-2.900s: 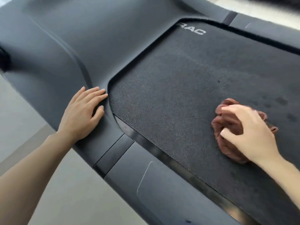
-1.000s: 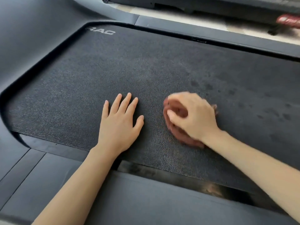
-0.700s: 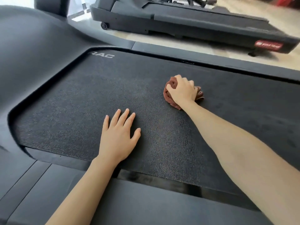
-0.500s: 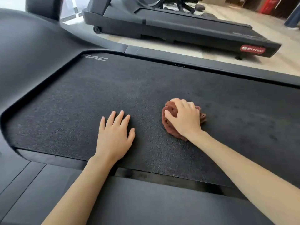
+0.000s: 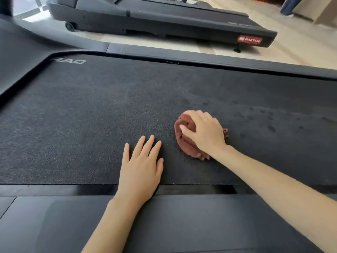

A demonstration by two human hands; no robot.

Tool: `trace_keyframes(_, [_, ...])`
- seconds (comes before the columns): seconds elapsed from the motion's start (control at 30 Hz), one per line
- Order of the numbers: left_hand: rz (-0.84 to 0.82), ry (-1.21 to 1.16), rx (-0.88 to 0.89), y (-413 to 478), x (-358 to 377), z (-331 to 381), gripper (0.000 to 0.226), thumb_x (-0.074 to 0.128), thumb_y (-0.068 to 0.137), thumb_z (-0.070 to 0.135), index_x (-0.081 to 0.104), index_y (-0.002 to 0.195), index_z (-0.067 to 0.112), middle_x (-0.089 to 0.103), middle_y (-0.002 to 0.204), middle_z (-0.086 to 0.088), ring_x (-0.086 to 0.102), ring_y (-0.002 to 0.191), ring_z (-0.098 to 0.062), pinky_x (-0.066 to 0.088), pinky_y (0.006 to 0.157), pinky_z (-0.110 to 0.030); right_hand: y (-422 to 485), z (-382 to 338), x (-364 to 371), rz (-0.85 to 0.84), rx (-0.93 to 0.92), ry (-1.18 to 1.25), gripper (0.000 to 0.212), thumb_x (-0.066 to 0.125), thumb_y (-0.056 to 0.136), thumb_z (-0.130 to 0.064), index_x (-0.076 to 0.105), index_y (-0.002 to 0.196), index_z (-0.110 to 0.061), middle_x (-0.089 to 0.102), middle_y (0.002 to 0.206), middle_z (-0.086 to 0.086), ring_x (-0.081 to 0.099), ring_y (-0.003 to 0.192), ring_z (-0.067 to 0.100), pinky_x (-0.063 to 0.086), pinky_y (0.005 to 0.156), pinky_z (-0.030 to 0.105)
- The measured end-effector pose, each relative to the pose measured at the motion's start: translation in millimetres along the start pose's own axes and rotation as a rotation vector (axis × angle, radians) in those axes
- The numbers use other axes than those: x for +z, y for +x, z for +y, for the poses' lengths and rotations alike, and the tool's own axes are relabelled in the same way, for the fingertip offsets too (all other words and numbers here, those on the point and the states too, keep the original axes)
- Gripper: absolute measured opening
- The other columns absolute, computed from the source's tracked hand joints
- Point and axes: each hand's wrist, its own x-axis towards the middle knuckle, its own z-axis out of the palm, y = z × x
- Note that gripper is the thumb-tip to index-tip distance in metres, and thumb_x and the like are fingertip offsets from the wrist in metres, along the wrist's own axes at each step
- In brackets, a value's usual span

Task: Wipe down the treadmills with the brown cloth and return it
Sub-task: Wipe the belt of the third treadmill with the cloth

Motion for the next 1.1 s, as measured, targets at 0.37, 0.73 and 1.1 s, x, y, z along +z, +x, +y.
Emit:
trace_keyframes(0.37, [-0.004,0.009,0.041,2.8,-3.1,4.4,0.049,0.038,0.095,0.032,0.036,0.142,0.017,0.028,0.153,-0.003,0.018,0.143,-0.025,0.011,0.113,-0.049,-66.5,16.1,-35.2,-0.145,-0.104,0.070,0.038,0.054,0.070,-0.042,0.059,0.104,-0.026,0.061,0.107,-0.011,0.050,0.101,0.016,0.040,0.085,0.036])
trace_keyframes(0.73, [-0.010,0.085,0.238,22.2,0.0,42.0,0.052,0.033,0.097,0.037,0.031,0.144,0.016,0.024,0.154,-0.002,0.018,0.143,-0.024,0.015,0.113,-0.047,-128.3,152.4,-84.1,0.004,0.418,-0.010,0.037,0.064,0.076,-0.042,0.060,0.110,-0.029,0.062,0.118,-0.003,0.055,0.111,0.023,0.041,0.096,0.039])
trace_keyframes(1.1, [0.012,0.031,0.055,61.5,25.7,53.0,0.057,0.032,0.095,0.043,0.028,0.146,0.018,0.022,0.155,-0.002,0.012,0.144,-0.023,0.007,0.114,-0.048,-55.5,76.3,-39.7,0.090,0.159,0.091,0.030,0.067,0.076,-0.031,0.063,0.102,-0.017,0.066,0.103,-0.003,0.055,0.098,0.017,0.031,0.088,0.021])
